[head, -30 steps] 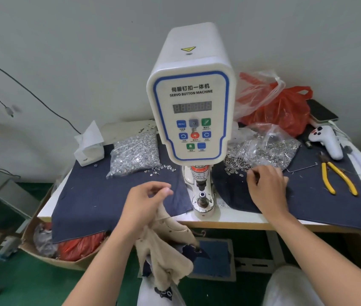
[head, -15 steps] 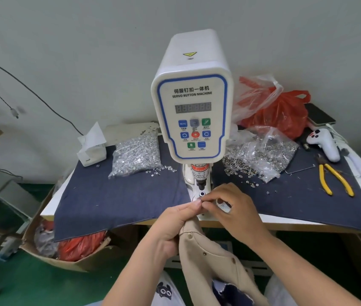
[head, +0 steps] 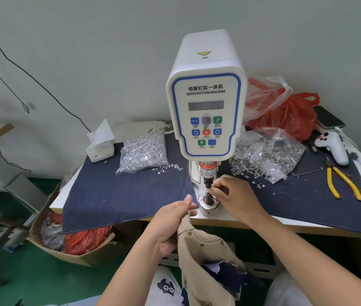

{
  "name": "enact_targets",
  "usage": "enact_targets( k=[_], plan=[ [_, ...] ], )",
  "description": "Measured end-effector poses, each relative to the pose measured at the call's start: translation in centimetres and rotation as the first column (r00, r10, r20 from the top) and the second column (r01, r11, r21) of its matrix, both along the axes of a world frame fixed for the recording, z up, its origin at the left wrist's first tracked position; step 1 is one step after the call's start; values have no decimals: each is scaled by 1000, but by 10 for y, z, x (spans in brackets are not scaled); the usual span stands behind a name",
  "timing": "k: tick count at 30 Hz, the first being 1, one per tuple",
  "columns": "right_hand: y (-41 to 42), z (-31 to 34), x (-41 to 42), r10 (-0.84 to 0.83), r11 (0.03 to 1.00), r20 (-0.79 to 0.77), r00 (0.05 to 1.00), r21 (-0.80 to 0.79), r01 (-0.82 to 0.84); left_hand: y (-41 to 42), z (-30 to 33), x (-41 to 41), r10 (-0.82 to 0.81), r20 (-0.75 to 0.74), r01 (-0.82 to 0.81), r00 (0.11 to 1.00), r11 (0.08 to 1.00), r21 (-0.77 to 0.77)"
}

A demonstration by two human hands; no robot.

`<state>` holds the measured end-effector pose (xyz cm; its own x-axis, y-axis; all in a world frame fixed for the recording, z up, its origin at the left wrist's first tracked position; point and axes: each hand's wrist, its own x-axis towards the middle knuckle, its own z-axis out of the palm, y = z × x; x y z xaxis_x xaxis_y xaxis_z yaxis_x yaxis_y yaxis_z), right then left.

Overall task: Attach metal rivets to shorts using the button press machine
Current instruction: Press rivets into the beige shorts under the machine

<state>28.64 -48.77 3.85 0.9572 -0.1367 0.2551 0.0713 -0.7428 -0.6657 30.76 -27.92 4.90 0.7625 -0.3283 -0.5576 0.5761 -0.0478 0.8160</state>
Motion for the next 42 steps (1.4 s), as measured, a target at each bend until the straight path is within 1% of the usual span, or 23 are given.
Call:
enact_targets(
  k=[5, 8, 14, 18, 23, 29, 32, 35, 37, 38, 39, 40, 41, 42],
  plan=[
    [-6, 6, 5, 49, 993, -5, 999, -105, -49, 5, 5, -3, 4, -4, -4, 1000, 1000, -8],
    [-5, 5, 6, 50, 986, 11, 999, -159, -48, 8, 8, -6, 4, -13, -4, 1000, 1000, -24],
    [-4, 7, 5, 35, 976, 26, 999, -216, -28, 9, 10, -8, -3, -21, 2, 1000, 999, -50],
    [-5, 8, 7, 41, 976, 4, 999, -213, -39, 9, 11, -9, -2, -23, 1, 1000, 999, -40],
    [-8, 9, 11, 52, 969, -35, 998, -239, -59, 9, 11, -8, -6, -36, 4, 999, 998, -65],
    [-10, 6, 13, 62, 971, -14, 998, -229, -63, 10, 8, -8, -9, -42, 7, 999, 998, -66],
    [-9, 7, 12, 48, 974, -37, 998, -220, -55, 10, 8, -8, -13, -41, 10, 999, 998, -66],
    [-10, 12, 4, 1, 990, -29, 1000, -138, -5, 10, 9, -8, -12, -30, 10, 999, 998, -62],
    [-11, 12, -9, -96, 995, 11, 995, 5, 96, 11, 9, -8, -17, -10, 16, 1000, 998, -63],
    [-10, 12, -17, -117, 988, 5, 993, 99, 116, 12, 9, -9, -22, 7, 23, 1000, 996, -85],
    [-8, 11, -26, -82, 979, -29, 996, 186, 86, 12, 10, -9, -30, 26, 33, 999, 992, -120],
    [-3, 11, -36, 13, 968, -81, 997, 251, 8, 12, 11, -10, -40, 45, 47, 998, 986, -161],
    [1, 9, -45, 144, 947, -138, 980, 308, -96, 11, 11, -11, -49, 62, 61, 997, 978, -201],
    [6, 7, -53, 275, 911, -188, 943, 366, -193, 9, 12, -11, -57, 76, 73, 995, 970, -232]
  ],
)
